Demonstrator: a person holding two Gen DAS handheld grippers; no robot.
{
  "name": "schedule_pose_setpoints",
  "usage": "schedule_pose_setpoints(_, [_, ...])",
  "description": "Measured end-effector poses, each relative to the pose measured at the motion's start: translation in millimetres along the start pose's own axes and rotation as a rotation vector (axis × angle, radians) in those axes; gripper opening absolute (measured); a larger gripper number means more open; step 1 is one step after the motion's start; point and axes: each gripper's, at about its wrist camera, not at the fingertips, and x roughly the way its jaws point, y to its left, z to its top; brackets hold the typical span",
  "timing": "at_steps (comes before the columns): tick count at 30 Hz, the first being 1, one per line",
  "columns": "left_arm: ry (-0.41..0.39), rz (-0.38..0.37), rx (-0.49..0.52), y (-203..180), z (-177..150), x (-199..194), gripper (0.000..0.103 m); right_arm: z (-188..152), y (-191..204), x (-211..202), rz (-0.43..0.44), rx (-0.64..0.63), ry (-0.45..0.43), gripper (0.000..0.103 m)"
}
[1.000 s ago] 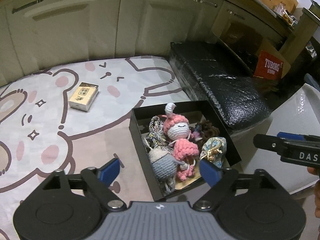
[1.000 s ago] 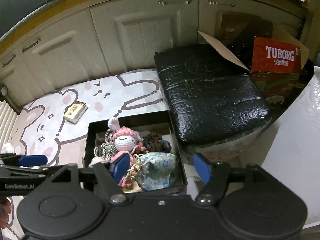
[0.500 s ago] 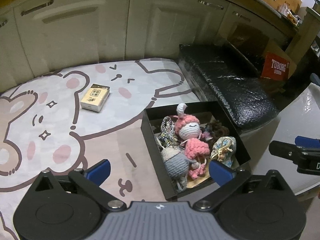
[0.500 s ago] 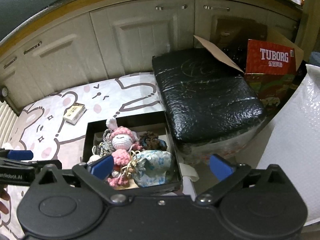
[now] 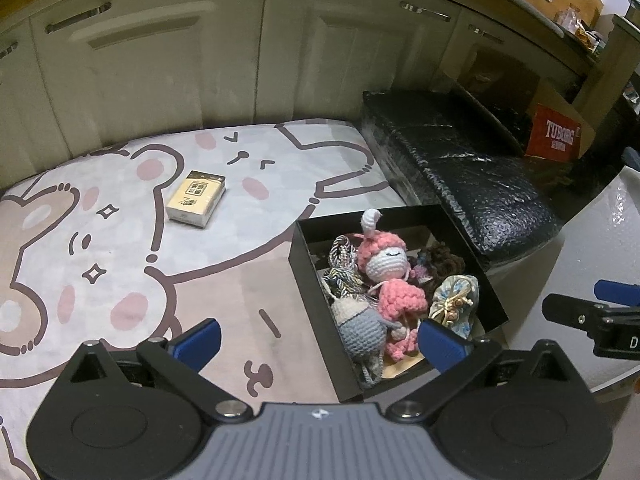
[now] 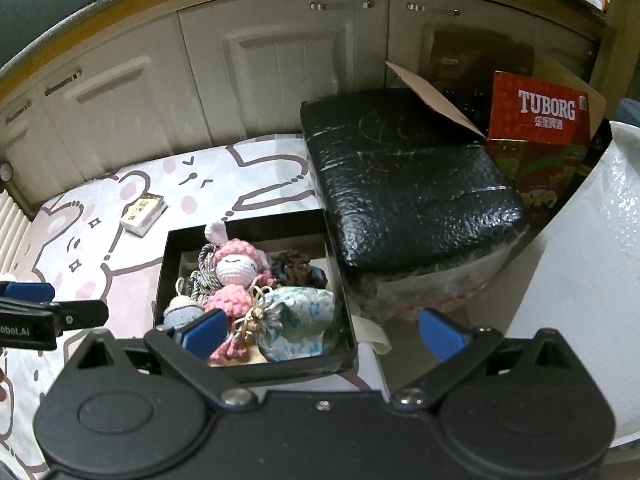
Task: Organize objects
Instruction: 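Lift both open tools out of the box and back away over the bed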
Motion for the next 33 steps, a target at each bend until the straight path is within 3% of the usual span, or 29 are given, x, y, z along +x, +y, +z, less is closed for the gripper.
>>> schedule_pose_setpoints(13, [-0.026,0.037,-0.041,37,3,-14,0.103,8,14,8,0.011,-0.013,0.004,0.103])
schedule_pose_setpoints(33, [-0.080,0.149,-0.147,133,-2,-49,0.103,30,114,25,0.141,-0.135,-0.005,0.103])
